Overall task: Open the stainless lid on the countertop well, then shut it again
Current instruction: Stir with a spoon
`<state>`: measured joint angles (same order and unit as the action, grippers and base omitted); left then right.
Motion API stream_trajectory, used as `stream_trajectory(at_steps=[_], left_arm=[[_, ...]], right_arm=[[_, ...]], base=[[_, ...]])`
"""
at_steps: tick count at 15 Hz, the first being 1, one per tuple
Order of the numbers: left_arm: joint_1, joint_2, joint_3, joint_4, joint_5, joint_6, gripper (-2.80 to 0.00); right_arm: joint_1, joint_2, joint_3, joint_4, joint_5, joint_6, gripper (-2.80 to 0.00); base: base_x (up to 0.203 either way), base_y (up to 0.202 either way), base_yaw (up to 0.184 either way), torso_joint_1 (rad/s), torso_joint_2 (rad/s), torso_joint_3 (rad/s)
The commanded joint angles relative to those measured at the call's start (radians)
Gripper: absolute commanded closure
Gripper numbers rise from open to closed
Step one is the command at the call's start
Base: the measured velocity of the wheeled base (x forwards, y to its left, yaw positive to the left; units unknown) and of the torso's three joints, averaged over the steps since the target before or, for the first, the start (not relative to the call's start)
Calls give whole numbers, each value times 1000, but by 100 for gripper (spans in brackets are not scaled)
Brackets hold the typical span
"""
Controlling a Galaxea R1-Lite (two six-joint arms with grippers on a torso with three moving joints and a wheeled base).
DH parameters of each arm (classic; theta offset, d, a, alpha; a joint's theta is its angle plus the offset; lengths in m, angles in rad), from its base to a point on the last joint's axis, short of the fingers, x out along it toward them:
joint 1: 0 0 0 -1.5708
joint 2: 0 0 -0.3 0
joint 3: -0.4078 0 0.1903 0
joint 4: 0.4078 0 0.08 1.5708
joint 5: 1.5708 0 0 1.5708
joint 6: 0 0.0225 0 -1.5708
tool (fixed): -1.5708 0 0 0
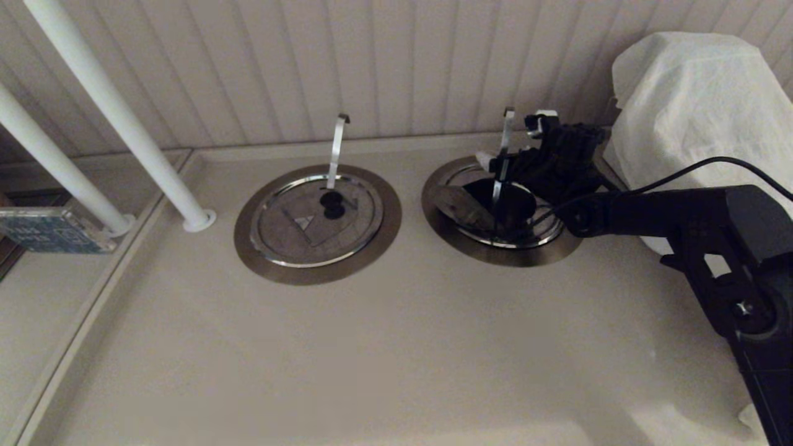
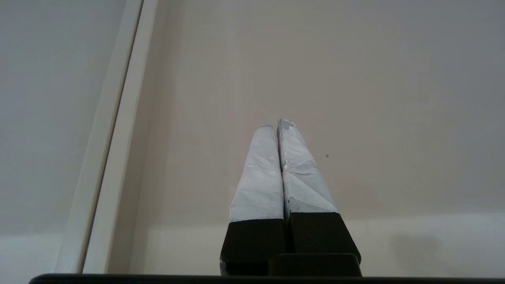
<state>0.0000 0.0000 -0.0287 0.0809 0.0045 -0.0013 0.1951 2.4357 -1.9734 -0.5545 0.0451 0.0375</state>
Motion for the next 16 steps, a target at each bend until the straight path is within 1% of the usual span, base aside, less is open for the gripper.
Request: stream_trajectory(at_steps=[1, 8, 11, 16], left_arm=[[0, 0, 0, 0, 1, 0, 0], [0, -1, -2, 0, 0, 0, 0], [0, 0, -2, 2, 0, 1, 0], [0, 0, -1, 0, 2, -1, 0]], right_arm=[[1, 29, -2, -4, 3, -1, -280], [-3, 17, -6, -10, 1, -2, -280], [-3, 1, -5, -36, -7, -1, -280], [-3, -4, -5, -44, -8, 1, -280]], base=[[0, 0, 0, 0, 0, 0], [0, 0, 0, 0, 0, 0], [0, 0, 0, 1, 1, -13], [0, 0, 0, 2, 1, -156]])
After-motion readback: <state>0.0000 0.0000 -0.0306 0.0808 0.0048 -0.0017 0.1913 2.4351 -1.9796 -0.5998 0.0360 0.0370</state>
